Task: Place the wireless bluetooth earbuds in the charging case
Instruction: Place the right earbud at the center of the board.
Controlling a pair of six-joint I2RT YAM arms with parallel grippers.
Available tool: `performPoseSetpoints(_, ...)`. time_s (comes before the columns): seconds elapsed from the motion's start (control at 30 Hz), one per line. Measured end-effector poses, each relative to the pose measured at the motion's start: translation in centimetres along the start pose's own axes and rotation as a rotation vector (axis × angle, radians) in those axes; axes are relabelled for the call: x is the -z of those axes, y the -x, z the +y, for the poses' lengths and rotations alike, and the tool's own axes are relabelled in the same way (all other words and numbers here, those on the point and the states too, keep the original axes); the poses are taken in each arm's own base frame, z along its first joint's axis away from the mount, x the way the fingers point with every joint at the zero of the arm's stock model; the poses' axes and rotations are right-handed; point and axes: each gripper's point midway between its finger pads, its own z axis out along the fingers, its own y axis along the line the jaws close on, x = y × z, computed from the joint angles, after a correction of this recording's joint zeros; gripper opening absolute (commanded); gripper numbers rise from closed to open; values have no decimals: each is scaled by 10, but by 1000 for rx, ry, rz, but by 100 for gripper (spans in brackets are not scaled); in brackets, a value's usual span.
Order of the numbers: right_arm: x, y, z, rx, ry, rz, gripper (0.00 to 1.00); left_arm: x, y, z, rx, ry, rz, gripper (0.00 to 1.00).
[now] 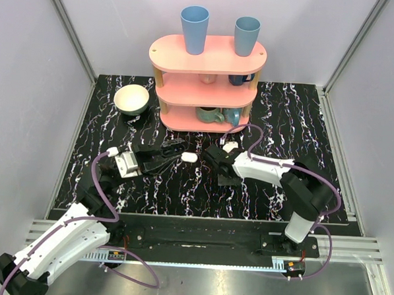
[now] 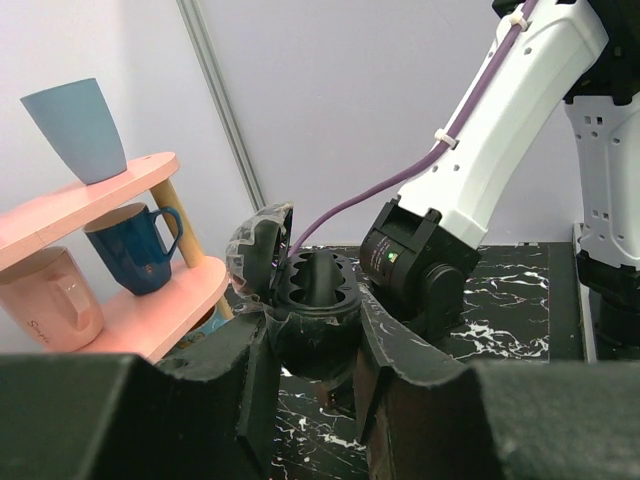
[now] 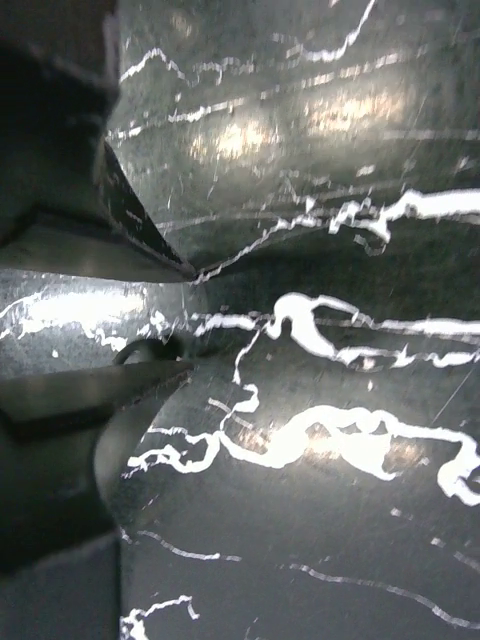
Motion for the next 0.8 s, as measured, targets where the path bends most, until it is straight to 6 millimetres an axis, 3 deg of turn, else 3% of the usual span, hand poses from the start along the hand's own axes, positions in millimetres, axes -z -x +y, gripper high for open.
performPoseSetpoints(0.23,5,15,20,-12,90,-47,57,1,0,0,-5,0,4,0)
performPoseSetpoints(0.3,14,23,22,-21,121,-77,54,1,0,0,-6,0,4,0)
performPoseSetpoints(0.4,32,41,19,-70,175,-130,48,1,0,0,-5,0,4,0)
performPoseSetpoints(0.5,42,50,0,-171,218,-158,48,1,0,0,-5,0,4,0)
performPoseSetpoints(0.63,45,26,-33,-313,237,-131,48,1,-1,0,-5,0,5,0)
performPoseSetpoints(0.8,44,-15,-41,-445,300,-61,45,-2,-6,1,4,-2,15,0)
